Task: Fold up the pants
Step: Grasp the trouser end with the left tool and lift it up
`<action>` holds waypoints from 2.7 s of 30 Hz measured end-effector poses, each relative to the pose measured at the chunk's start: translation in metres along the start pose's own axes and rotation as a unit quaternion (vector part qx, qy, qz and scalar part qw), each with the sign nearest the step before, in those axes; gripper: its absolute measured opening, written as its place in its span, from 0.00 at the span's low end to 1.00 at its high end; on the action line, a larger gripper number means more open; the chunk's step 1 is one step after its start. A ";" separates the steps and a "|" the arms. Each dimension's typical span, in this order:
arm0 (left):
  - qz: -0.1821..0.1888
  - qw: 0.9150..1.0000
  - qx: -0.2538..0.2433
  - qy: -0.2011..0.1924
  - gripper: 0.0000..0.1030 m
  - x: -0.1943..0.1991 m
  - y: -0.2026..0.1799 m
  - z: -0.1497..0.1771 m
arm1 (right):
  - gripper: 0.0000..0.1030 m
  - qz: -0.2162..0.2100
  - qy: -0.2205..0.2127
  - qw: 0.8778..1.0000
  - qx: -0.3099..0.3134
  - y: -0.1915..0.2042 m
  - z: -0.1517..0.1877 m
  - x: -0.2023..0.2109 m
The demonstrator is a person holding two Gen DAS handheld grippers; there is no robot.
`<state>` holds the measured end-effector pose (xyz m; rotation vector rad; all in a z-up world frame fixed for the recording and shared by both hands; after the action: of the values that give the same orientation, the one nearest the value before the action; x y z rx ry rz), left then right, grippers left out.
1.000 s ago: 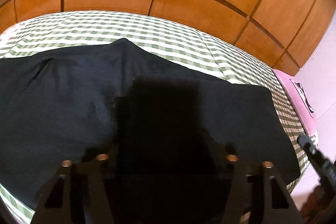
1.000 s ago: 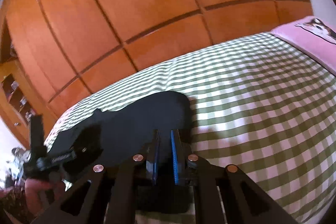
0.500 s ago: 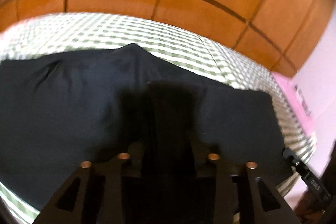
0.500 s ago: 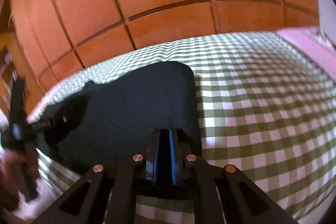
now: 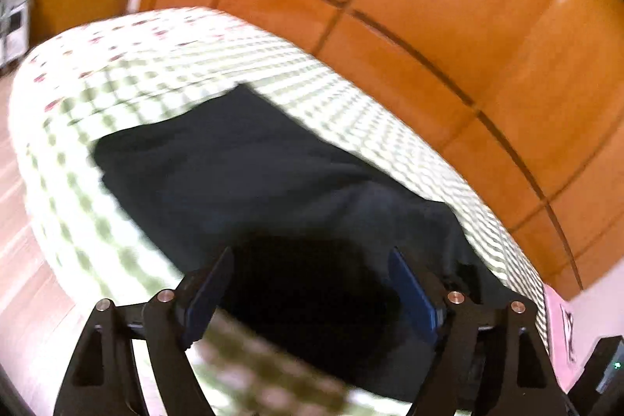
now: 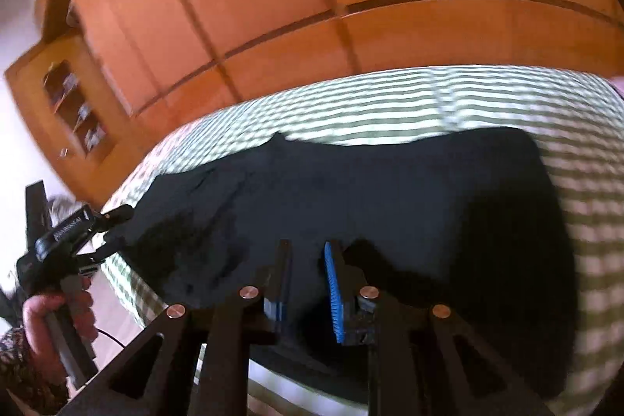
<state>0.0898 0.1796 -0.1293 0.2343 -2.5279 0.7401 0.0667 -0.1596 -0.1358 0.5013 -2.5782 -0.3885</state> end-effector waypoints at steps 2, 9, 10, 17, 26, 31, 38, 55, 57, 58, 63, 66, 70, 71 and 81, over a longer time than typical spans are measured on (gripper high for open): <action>-0.013 1.000 0.007 0.003 0.80 0.003 0.018 -0.001 | 0.18 -0.022 0.011 1.000 0.009 0.023 0.004 -0.020; -0.044 0.998 0.041 0.018 0.80 0.005 0.060 0.011 | 0.17 -0.015 0.041 0.992 0.117 0.062 0.036 -0.067; -0.044 0.998 0.046 0.023 0.80 0.007 0.062 0.015 | 0.17 -0.014 0.045 0.992 0.117 0.063 0.036 -0.068; -0.001 0.998 0.068 -0.001 0.92 -0.006 0.053 0.010 | 0.17 -0.029 0.033 0.996 0.076 0.053 0.035 -0.063; -0.006 0.989 0.146 -0.034 0.68 -0.029 0.072 -0.018 | 0.17 -0.020 0.029 0.998 -0.046 0.035 0.025 -0.026; -0.016 0.986 0.164 -0.021 0.19 -0.033 0.079 -0.015 | 0.17 0.003 0.054 0.998 -0.023 0.030 0.035 -0.027; 0.022 0.994 0.077 -0.072 0.16 -0.008 0.026 -0.052 | 0.17 -0.006 0.048 0.997 -0.061 0.024 0.026 -0.012; 0.259 0.956 -0.101 -0.095 0.16 0.073 -0.217 -0.038 | 0.17 0.065 -0.036 0.982 -0.175 -0.069 0.006 0.091; 0.281 0.949 -0.119 -0.083 0.16 0.080 -0.239 -0.023 | 0.18 0.082 -0.048 0.976 -0.195 -0.085 0.006 0.107; 0.287 0.946 -0.126 -0.079 0.16 0.082 -0.247 -0.017 | 0.18 0.086 -0.051 0.975 -0.200 -0.088 0.007 0.110; 0.315 0.934 -0.162 -0.044 0.16 0.088 -0.284 0.025 | 0.18 0.115 -0.073 0.963 -0.232 -0.119 0.012 0.137; 0.324 0.929 -0.179 -0.019 0.16 0.086 -0.302 0.051 | 0.19 0.117 -0.075 0.957 -0.256 -0.131 0.016 0.147; 0.330 0.922 -0.203 0.012 0.16 0.079 -0.322 0.087 | 0.19 0.119 -0.080 0.956 -0.255 -0.136 0.015 0.158; 0.330 0.918 -0.217 0.025 0.16 0.076 -0.327 0.101 | 0.19 0.119 -0.082 0.956 -0.254 -0.137 0.014 0.161; 0.317 0.900 -0.290 0.072 0.16 0.067 -0.339 0.170 | 0.19 0.133 -0.096 0.943 -0.289 -0.166 0.020 0.174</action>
<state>0.0616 -0.1986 -0.0636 -0.8468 -2.5415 0.1635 -0.0394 -0.3764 -0.1421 -0.0999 -2.4907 -1.0905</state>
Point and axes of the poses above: each gripper's, at about its wrist camera, not at the fingertips, and x roughly against the way its jaws point, y to its left, z to its underside, the point moved 8 cm from there along -x, roughly the way its jaws point, and after that the axes turned 14 degrees about -y, right-handed, at the moved point
